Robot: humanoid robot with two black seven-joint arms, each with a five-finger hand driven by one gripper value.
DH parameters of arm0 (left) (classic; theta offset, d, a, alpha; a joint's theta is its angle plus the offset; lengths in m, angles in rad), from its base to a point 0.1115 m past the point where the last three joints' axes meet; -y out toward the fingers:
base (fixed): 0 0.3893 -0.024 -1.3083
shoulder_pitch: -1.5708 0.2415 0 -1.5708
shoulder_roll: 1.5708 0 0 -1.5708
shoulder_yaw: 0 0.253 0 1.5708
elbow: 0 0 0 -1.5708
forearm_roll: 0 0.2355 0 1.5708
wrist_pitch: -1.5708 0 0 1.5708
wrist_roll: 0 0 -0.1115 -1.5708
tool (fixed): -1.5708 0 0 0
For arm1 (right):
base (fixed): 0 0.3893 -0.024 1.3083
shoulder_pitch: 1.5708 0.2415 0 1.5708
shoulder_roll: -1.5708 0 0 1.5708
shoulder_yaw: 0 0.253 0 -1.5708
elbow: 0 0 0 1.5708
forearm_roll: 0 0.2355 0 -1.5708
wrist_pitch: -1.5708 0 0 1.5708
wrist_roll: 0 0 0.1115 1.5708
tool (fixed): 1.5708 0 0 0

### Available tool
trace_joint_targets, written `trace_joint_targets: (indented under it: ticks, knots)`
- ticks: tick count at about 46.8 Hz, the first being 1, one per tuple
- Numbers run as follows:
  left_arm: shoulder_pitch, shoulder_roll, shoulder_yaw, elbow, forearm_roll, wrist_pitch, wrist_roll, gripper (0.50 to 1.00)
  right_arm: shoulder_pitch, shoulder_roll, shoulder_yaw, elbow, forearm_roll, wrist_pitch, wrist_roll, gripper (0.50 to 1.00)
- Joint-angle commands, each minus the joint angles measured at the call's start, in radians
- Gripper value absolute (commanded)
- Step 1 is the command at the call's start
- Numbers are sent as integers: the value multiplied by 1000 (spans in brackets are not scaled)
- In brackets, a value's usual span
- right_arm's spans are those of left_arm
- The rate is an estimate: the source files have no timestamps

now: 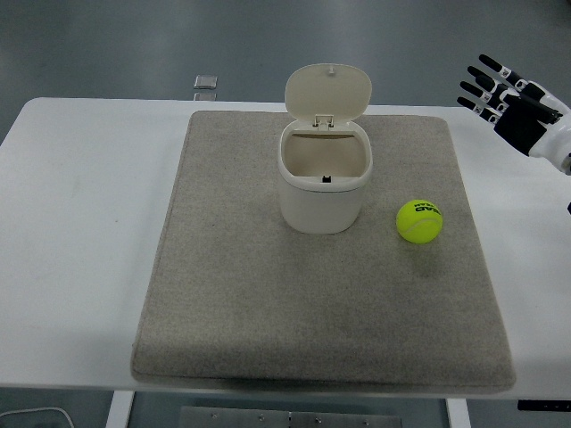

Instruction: Pick up the tennis ball and place it in the box.

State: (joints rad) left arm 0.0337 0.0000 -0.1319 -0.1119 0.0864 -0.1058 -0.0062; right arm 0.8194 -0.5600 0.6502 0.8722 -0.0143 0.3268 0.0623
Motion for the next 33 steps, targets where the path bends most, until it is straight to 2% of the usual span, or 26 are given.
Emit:
trace_joint_targets:
  ticks: [1,6,14,25,33]
  knots:
    - [0,0,0,0,0,0,0,992,3,-3,2,1,-59,1,-1,924]
    - [0,0,0,0,1,1,0,992,6,-20,0,1,-124,14,1,921]
    - [0,0,0,0,0,1,0,992,24,-52,0,1,-260,78,1,921]
    - [2,0,0,0,0,1,0,992,38,-75,6,17,-472,130,4,921]
    - [0,0,0,0,0,0,0,992,40,-101,6,67,-662,169,73,919]
